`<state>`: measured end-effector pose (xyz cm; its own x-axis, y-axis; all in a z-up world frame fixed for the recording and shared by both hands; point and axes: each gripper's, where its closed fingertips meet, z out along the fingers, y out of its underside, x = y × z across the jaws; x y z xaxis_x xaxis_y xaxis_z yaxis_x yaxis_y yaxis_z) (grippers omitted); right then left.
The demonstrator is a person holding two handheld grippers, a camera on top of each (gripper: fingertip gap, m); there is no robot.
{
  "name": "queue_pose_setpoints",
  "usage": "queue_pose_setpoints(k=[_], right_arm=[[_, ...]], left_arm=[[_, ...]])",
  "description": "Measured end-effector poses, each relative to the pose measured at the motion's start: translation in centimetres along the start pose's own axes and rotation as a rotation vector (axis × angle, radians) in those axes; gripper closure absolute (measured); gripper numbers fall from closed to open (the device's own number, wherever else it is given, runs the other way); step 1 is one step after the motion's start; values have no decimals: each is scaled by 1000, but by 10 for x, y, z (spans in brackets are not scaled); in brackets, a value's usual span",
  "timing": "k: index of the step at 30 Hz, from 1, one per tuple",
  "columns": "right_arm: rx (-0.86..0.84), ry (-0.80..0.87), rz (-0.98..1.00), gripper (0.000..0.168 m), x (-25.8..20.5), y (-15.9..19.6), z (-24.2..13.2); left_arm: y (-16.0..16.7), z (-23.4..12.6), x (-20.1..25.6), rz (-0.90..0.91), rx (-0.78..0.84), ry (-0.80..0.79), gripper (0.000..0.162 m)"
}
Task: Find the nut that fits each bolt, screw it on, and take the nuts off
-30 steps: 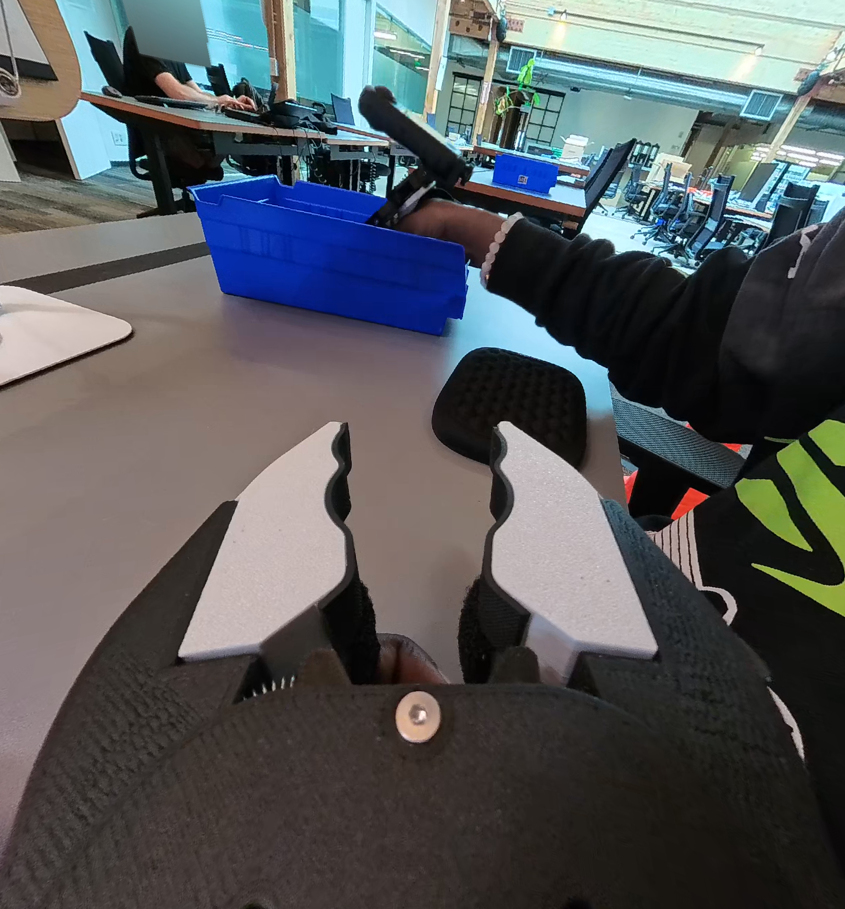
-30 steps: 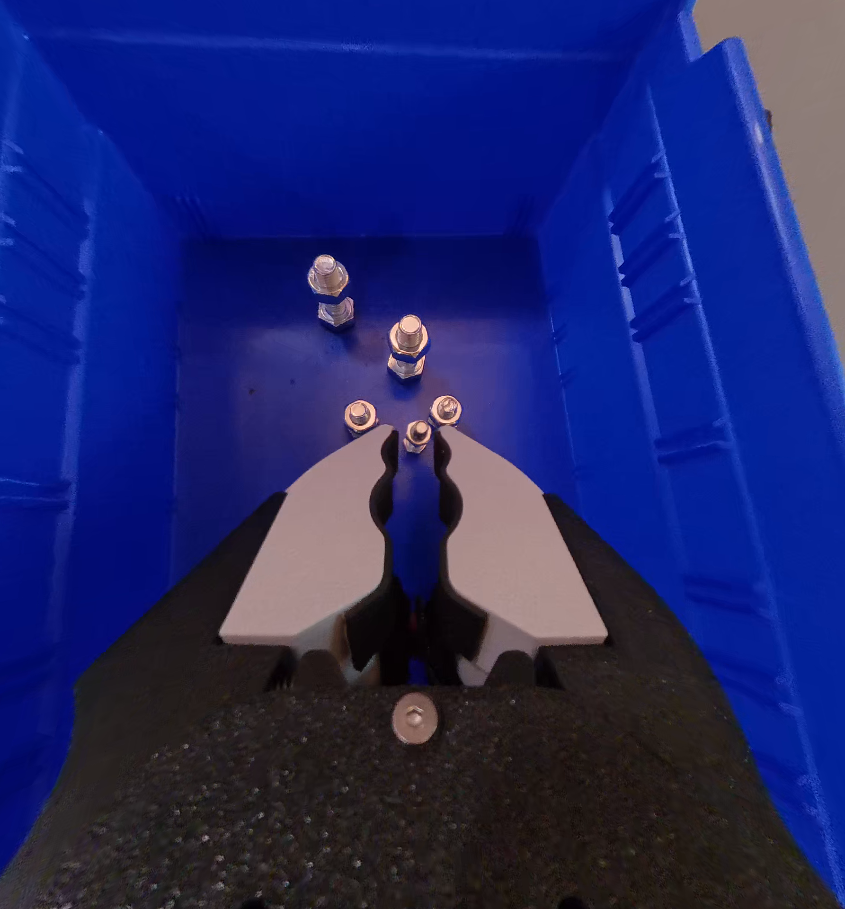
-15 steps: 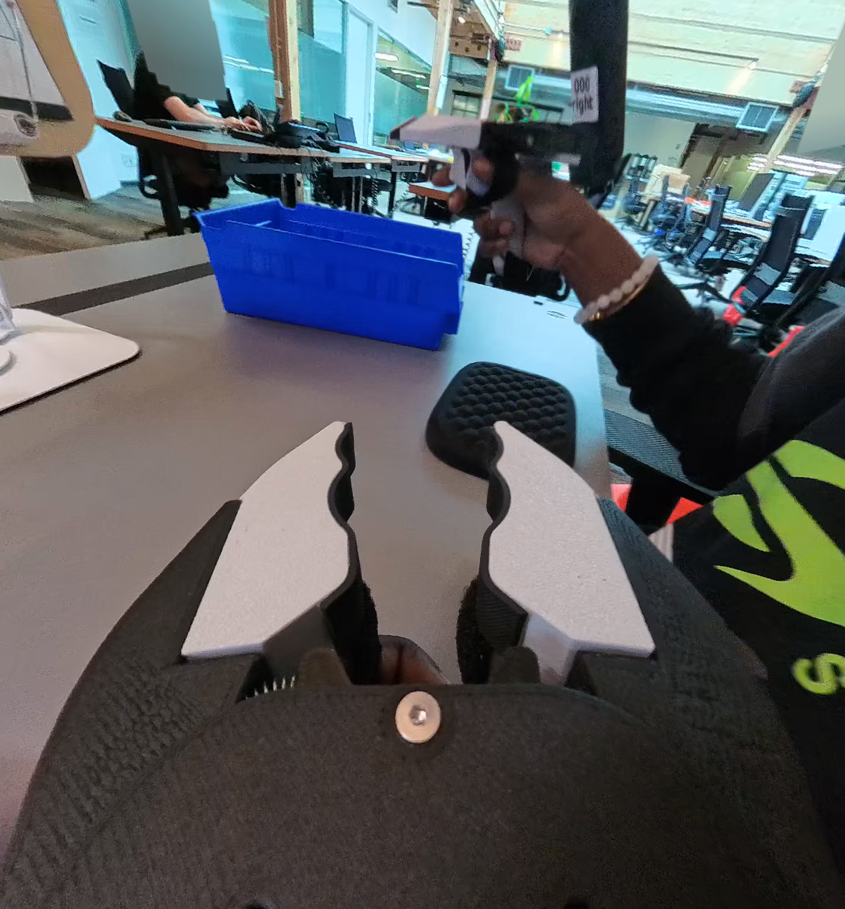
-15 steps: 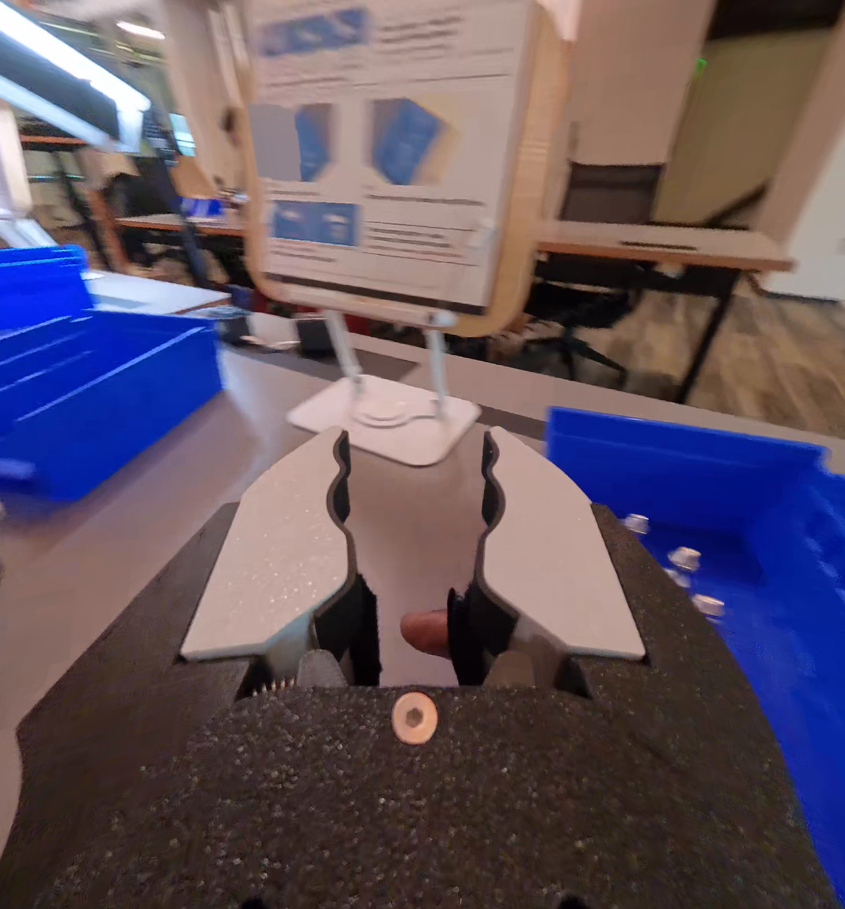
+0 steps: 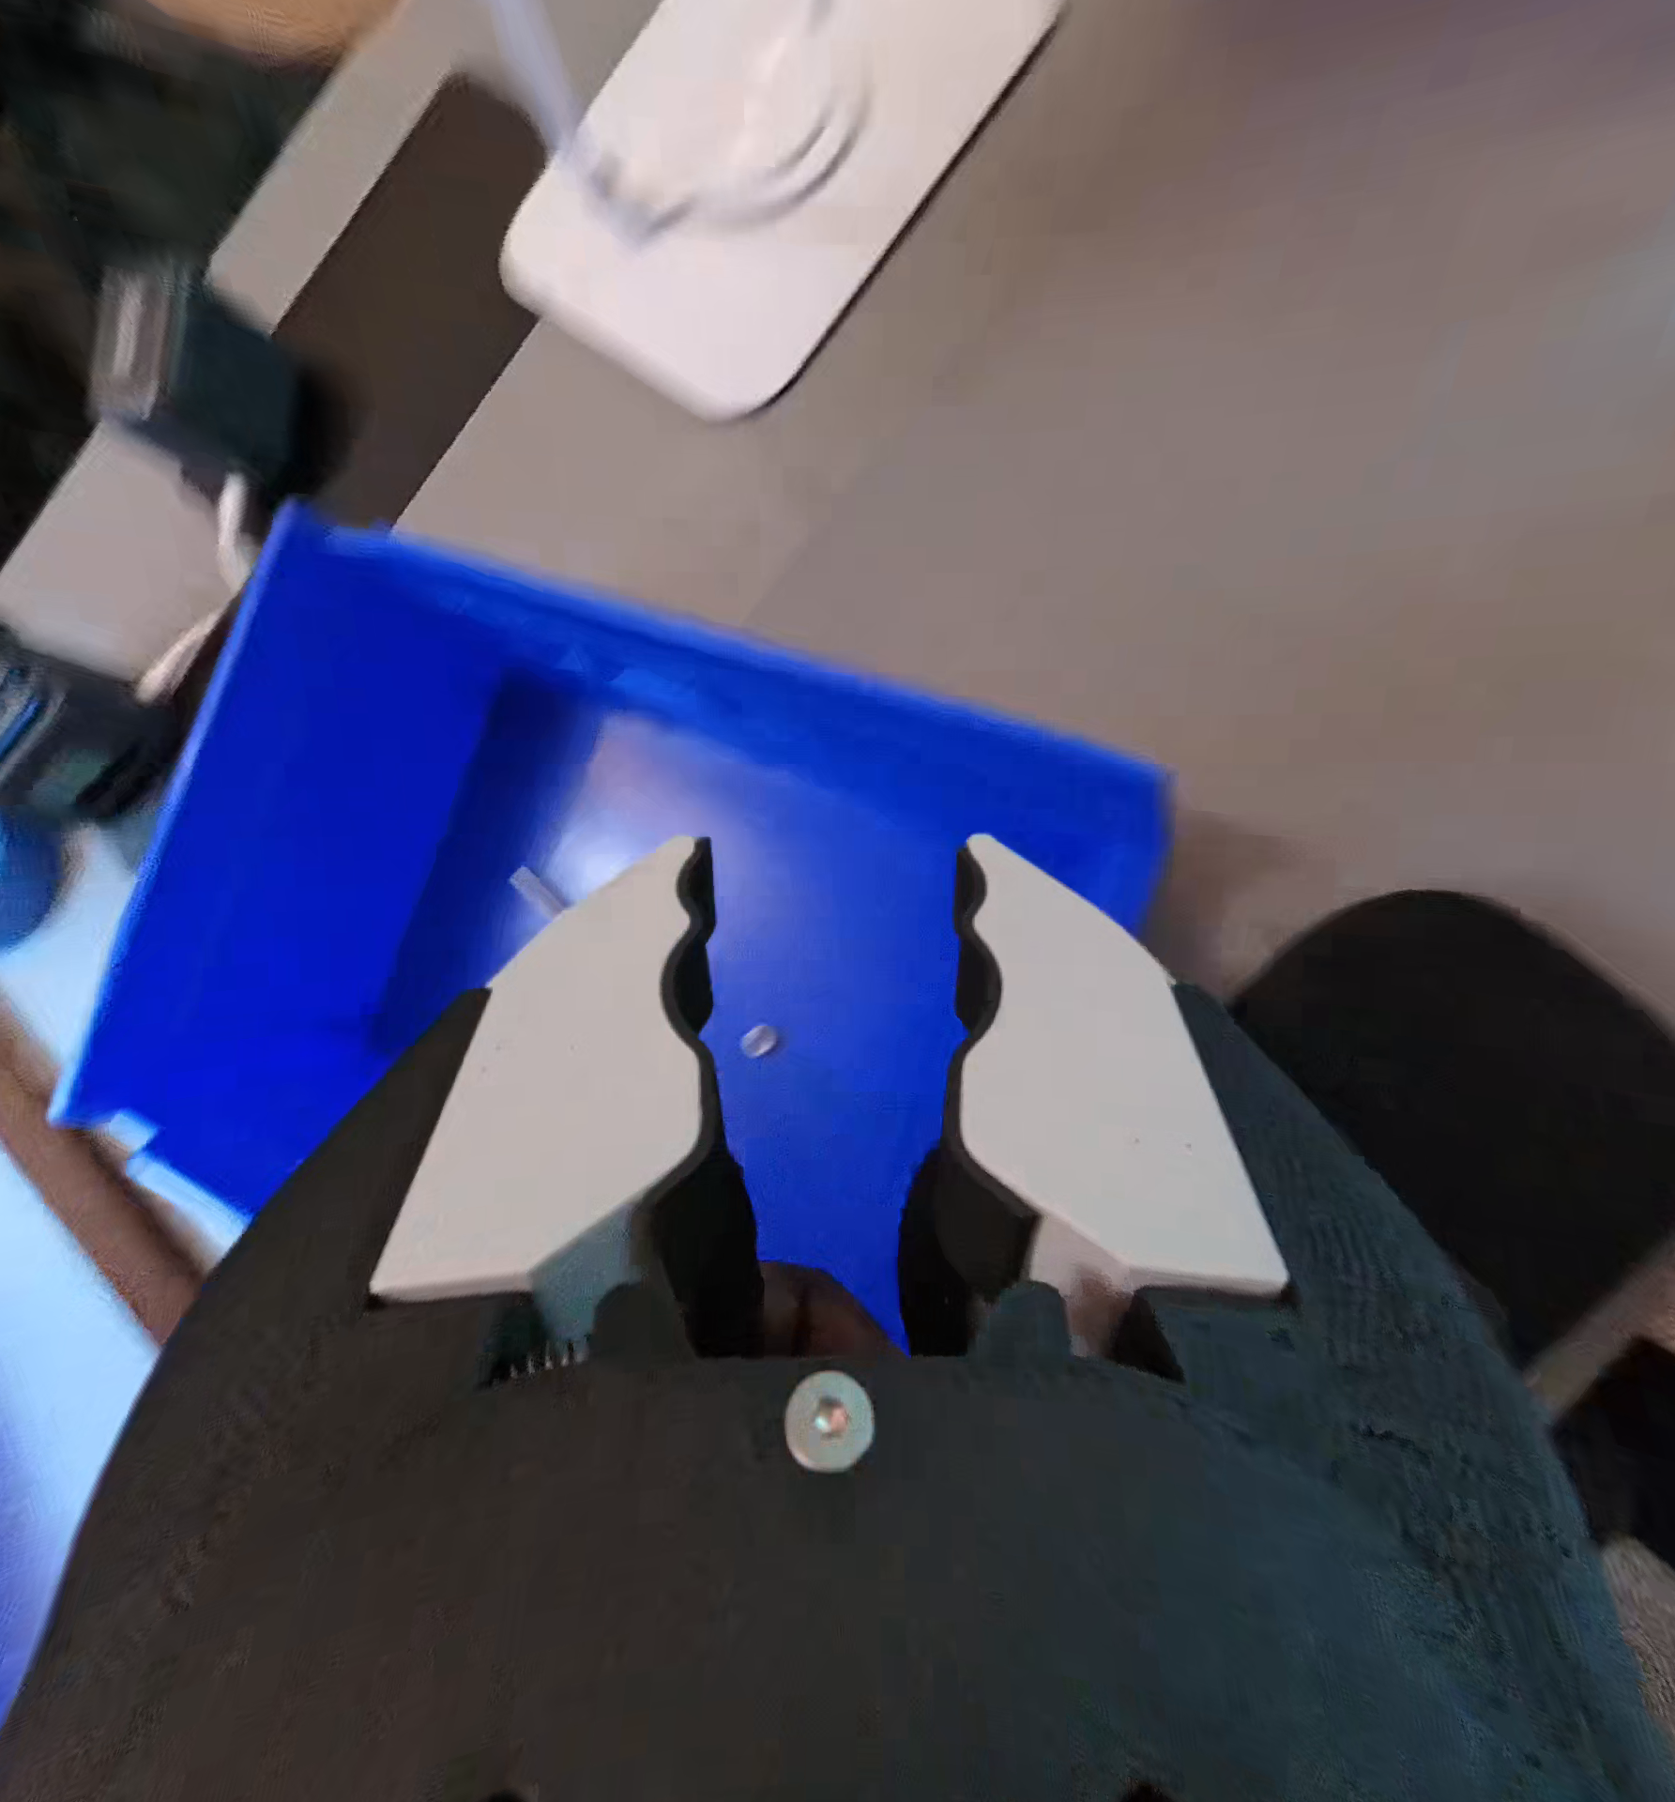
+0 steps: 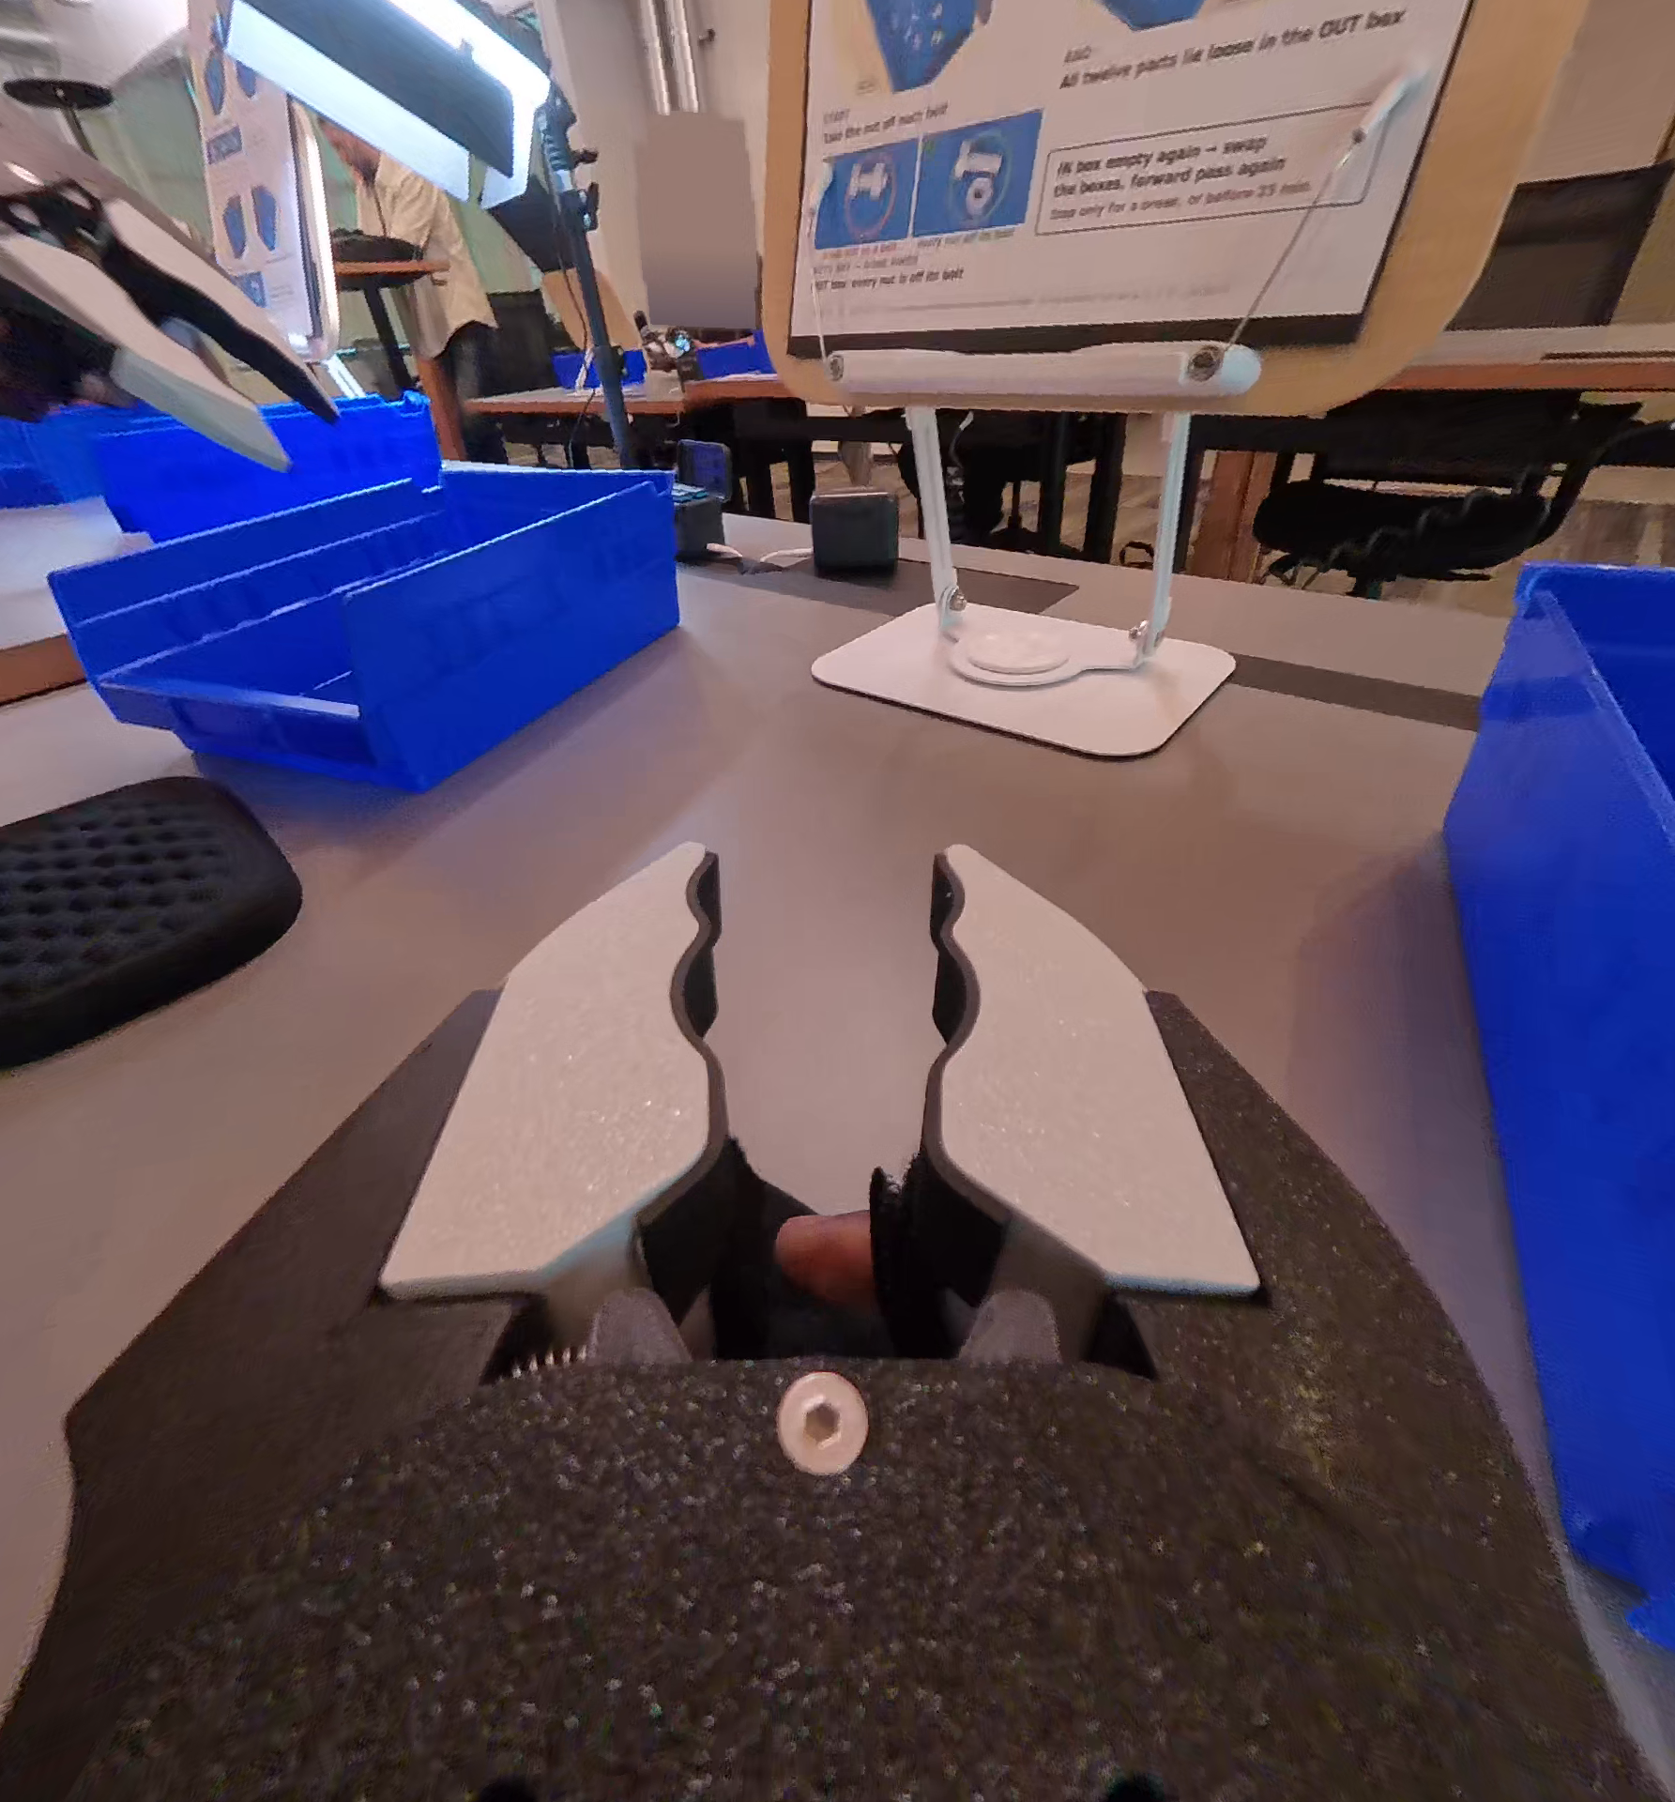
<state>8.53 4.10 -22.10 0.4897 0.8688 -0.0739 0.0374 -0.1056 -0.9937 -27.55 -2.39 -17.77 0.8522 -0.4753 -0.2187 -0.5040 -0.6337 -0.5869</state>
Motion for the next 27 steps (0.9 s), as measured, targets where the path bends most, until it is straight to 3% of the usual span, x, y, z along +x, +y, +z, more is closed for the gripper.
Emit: queue_pose_setpoints(k=[5,8,19,27], right_arm=[[-19,2,10,127,1,5,2],[-33,5,-4,127,1,7,3],[-42,18,-25,128,0,8,4],[-40,23,-22,128,1,8,3]], left_arm=[[54,54,-72,-180,-350,-4,125],[78,83,-97,-302,-465,22,127],[102,132,-116,-473,-540,75,139],[110,136,-115,-419,-560,62,156]])
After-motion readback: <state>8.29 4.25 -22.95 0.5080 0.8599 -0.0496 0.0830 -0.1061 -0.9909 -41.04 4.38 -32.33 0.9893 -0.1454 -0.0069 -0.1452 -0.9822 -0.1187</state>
